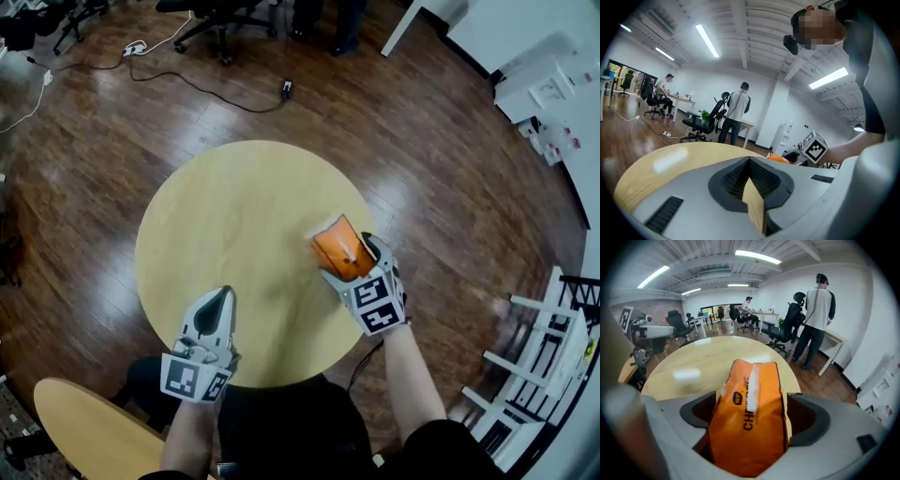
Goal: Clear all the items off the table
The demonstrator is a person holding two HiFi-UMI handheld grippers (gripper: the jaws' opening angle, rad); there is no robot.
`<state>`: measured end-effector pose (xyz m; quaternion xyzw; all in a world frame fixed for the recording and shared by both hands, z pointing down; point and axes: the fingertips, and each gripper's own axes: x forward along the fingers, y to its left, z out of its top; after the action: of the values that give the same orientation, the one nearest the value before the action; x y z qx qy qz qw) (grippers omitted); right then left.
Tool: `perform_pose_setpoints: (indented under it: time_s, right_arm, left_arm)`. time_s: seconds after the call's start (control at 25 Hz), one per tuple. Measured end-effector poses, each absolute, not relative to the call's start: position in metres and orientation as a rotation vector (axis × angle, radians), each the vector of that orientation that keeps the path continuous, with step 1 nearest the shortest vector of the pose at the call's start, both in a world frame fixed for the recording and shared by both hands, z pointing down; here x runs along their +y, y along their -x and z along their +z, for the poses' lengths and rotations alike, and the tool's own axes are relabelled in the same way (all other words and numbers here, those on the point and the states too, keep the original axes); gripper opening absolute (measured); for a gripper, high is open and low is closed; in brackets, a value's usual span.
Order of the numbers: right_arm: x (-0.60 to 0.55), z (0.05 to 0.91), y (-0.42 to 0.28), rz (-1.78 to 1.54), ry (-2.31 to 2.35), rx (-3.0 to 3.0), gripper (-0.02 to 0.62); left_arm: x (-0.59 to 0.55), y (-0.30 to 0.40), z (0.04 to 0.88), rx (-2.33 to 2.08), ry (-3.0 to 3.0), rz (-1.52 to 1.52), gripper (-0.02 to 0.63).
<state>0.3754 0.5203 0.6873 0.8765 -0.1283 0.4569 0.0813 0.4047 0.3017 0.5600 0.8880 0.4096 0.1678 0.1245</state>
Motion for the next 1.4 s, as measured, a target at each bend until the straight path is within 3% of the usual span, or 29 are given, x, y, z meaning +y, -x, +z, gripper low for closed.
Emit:
perform_pose_setpoints:
  time_s: [0.24, 0.44, 0.76, 1.4]
  right_arm:
    - [0.519, 0.714, -0.370, 1.542, -2.526, -0.388, 0.468]
    - [0.518, 0.707, -0.370, 1.504, -2.515, -0.382, 0.423]
    - [0.494, 0.656, -0.379, 1.352, -2.575, -0.429, 0.419]
    - [0.254, 0.517, -0.391, 0.831, -2.539, -0.903, 0.419]
  left_arm:
    - [0.286, -0.422, 0.559, 1.090, -2.645, 0.455, 0.000]
    - [0.277, -0.429, 0.548, 1.025, -2.672, 0.385, 0.000]
    - [0.235, -0.421, 0.501, 0.915, -2.713, 0.223, 0.000]
    - [-0.027, -0.280, 0.398, 0.300, -2.975, -0.112, 0.000]
